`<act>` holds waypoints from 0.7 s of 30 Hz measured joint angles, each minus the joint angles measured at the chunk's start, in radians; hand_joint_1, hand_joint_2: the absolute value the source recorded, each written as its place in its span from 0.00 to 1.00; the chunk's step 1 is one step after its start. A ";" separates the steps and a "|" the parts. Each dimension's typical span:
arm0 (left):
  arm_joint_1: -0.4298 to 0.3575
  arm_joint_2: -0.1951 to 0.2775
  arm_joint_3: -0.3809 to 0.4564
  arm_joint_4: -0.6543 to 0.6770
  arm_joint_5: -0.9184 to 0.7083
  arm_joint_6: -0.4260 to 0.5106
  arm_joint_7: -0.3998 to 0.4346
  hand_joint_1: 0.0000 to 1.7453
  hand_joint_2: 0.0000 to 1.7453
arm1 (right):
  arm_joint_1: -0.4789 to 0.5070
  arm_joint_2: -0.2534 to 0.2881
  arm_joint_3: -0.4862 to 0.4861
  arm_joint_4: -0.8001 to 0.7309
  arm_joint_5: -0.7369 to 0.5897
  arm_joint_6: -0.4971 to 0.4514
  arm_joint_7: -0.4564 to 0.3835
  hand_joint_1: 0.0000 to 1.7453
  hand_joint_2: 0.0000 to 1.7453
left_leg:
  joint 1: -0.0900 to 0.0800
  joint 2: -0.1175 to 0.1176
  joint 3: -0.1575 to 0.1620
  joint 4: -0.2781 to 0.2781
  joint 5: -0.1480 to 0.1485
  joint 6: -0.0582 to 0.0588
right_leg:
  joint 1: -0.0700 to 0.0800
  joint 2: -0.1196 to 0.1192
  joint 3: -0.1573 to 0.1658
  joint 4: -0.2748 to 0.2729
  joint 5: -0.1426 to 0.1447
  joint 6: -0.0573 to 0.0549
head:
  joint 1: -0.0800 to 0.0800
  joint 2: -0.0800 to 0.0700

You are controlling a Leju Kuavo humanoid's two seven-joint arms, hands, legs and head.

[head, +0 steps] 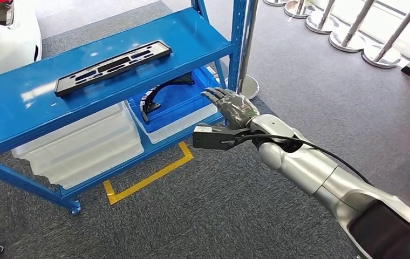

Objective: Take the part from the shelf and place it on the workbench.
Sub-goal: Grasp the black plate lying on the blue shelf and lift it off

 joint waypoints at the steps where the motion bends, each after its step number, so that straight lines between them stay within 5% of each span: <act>1: 0.000 0.000 0.000 0.000 0.000 0.000 0.000 0.00 0.00 | 0.000 0.001 0.000 0.000 0.000 0.000 0.000 0.00 0.00 | -0.001 -0.003 -0.039 0.072 -0.028 0.001 | 0.002 0.004 0.001 0.000 -0.002 -0.004 | -0.009 0.000; 3: 0.002 0.000 0.000 0.000 0.000 0.000 0.000 0.00 0.00 | 0.002 0.003 0.000 0.001 0.000 0.000 0.000 0.00 0.00 | -0.005 -0.005 -0.104 0.174 -0.048 0.005 | 0.008 0.014 0.006 0.000 -0.006 -0.010 | -0.023 0.000; 4: 0.004 0.000 0.000 0.000 0.000 0.000 0.000 0.00 0.00 | 0.003 0.003 0.000 0.001 0.000 0.000 0.000 0.00 0.00 | -0.008 -0.006 -0.113 0.173 -0.027 0.011 | 0.011 0.020 0.010 0.001 -0.008 -0.012 | -0.027 0.000; 7: 0.006 0.001 0.000 0.000 0.000 0.000 0.000 0.00 0.00 | 0.002 0.005 -0.001 0.002 -0.002 0.000 0.000 0.00 0.00 | -0.020 -0.025 -0.059 0.001 0.096 0.041 | 0.020 0.036 0.025 0.000 -0.015 -0.014 | -0.035 0.000; 9: 0.006 0.002 0.000 0.001 0.000 0.000 0.000 0.00 0.00 | 0.002 0.006 -0.001 0.002 -0.005 0.000 0.000 0.00 0.00 | -0.026 -0.039 -0.030 -0.083 0.126 0.055 | 0.018 0.043 0.026 0.000 -0.017 -0.009 | -0.035 0.000; 12: 0.005 0.001 0.000 0.001 0.000 0.000 -0.001 0.00 0.00 | 0.002 0.007 -0.003 0.003 -0.010 0.000 0.000 0.00 0.00 | -0.029 -0.035 -0.021 -0.108 0.124 0.054 | 0.014 0.048 0.028 -0.009 -0.014 0.003 | -0.035 0.000; 15: 0.006 0.000 0.000 0.002 0.000 0.000 -0.001 0.00 0.00 | -0.002 0.006 -0.005 0.004 -0.014 -0.001 0.001 0.00 0.00 | -0.026 -0.039 -0.010 -0.126 0.129 0.038 | 0.020 0.050 0.039 -0.026 -0.011 -0.006 | -0.022 0.000; 21: 0.006 0.000 0.000 0.002 0.000 0.000 -0.002 0.00 0.00 | -0.004 0.007 -0.005 0.004 -0.010 0.000 0.005 0.00 0.00 | -0.028 -0.041 -0.010 -0.126 0.130 0.045 | 0.018 0.049 0.045 -0.035 -0.007 -0.004 | -0.008 0.000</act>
